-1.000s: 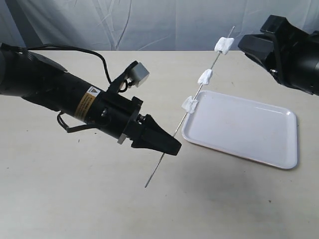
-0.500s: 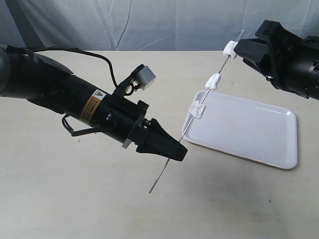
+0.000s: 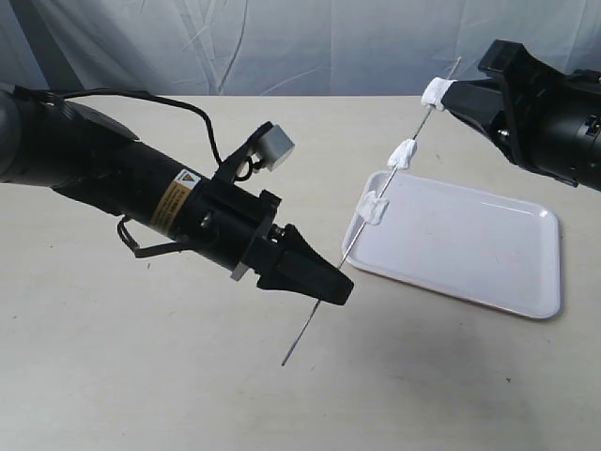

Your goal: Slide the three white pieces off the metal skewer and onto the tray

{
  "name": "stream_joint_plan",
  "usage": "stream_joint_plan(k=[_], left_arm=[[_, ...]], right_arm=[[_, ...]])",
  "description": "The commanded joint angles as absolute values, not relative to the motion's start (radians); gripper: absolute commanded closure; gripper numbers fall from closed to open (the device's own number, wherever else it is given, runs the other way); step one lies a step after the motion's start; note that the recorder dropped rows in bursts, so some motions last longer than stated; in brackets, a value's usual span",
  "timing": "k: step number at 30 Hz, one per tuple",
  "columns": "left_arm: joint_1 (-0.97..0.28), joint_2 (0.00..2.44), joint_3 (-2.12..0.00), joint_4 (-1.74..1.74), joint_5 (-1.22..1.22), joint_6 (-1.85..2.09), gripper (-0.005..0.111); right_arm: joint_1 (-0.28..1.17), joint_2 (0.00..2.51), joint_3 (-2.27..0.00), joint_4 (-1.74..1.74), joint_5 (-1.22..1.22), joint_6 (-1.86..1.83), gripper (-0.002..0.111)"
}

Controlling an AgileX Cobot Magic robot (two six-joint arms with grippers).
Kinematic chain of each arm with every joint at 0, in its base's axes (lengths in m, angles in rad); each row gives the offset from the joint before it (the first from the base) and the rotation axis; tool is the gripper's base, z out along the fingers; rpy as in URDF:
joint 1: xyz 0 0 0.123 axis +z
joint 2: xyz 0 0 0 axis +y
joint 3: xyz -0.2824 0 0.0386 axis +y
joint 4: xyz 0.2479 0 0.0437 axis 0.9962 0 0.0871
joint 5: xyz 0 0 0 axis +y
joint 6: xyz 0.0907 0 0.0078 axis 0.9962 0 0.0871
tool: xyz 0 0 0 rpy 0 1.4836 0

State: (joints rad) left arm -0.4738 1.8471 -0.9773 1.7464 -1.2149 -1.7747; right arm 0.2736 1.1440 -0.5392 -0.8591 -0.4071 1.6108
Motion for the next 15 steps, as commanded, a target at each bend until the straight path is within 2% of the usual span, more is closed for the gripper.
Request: stream_joint_plan(k=[1,8,9,11,15], left_arm=[[-0.497,1.845,-0.975,1.734,-1.221,-1.768,0.107],[-0.504,1.845,-0.975,1.736,-1.221,-1.768,0.107],[-0.504,1.845,-0.975,1.738,-1.221,-1.768,0.107],[-0.504,1.845,-0.975,1.744,-1.221,-1.771,0.107],[-0.504,1.845,-0.975,1.744,-1.221,-1.771,0.107]], right_arm=[[0.269,1.145,-0.543,-0.866,-0.419,1.609,0.096],[0.269,1.145,-0.543,-0.866,-0.419,1.609,0.097],[0.269,1.145,-0.543,-0.866,-0.419,1.609,0.098],[0.269,1.145,-0.543,-0.866,-0.417,1.609,0.109],[0.269,1.145,-0.543,-0.861,-0.380,1.589,0.109]])
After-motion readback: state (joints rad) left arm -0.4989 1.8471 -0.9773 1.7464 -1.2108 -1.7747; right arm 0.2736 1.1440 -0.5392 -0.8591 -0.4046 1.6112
